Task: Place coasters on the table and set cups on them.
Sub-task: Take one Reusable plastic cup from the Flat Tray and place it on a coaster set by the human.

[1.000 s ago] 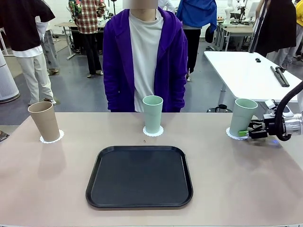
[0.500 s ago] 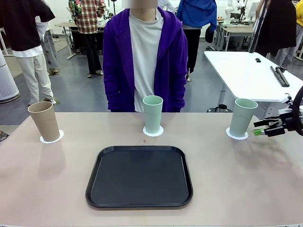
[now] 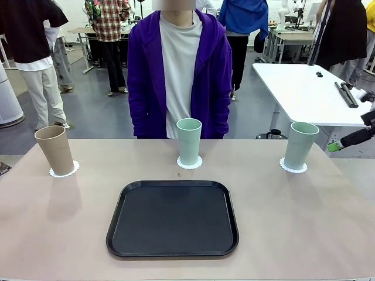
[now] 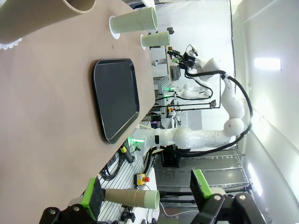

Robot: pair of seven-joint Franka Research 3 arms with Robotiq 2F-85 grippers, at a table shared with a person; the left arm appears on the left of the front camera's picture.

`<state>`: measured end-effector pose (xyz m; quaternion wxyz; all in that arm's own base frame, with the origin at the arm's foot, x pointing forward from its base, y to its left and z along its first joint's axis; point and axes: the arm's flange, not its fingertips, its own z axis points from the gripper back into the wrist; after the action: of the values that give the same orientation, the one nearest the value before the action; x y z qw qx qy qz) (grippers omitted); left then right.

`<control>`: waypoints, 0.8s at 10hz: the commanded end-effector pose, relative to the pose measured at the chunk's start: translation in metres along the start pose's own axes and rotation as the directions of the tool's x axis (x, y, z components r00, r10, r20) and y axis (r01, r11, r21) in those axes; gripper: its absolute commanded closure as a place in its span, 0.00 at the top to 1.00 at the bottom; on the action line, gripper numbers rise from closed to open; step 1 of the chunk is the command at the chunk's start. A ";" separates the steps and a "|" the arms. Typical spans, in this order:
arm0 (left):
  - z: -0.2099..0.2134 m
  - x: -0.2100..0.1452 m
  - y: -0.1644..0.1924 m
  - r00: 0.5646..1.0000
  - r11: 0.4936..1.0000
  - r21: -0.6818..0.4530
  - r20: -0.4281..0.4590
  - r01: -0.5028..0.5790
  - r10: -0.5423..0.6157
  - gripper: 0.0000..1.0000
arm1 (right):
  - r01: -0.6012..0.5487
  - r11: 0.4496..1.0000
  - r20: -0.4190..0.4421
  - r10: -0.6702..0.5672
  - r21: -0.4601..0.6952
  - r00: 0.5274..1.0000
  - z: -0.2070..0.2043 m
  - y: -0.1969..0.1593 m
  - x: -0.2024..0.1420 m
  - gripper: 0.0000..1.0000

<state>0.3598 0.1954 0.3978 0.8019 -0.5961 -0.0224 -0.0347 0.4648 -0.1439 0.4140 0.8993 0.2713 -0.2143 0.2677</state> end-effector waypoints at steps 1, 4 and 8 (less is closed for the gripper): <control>0.001 -0.002 -0.001 1.000 1.000 -0.014 0.005 0.018 -0.018 1.00 | 0.110 0.994 -0.155 -0.110 -0.006 0.982 0.002 0.047 0.022 1.00; 0.001 -0.002 -0.001 1.000 1.000 -0.014 0.005 0.018 -0.018 1.00 | 0.127 0.960 -0.332 -0.209 -0.250 0.920 -0.003 0.112 0.045 1.00; 0.001 -0.002 -0.001 1.000 1.000 -0.014 0.005 0.018 -0.018 1.00 | 0.096 0.934 -0.358 -0.225 -0.345 0.906 -0.003 0.144 0.067 1.00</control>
<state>0.3599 0.1952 0.3978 0.8019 -0.5961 -0.0223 -0.0349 0.4280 -0.0107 0.5032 0.9723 0.0896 -0.0453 0.2110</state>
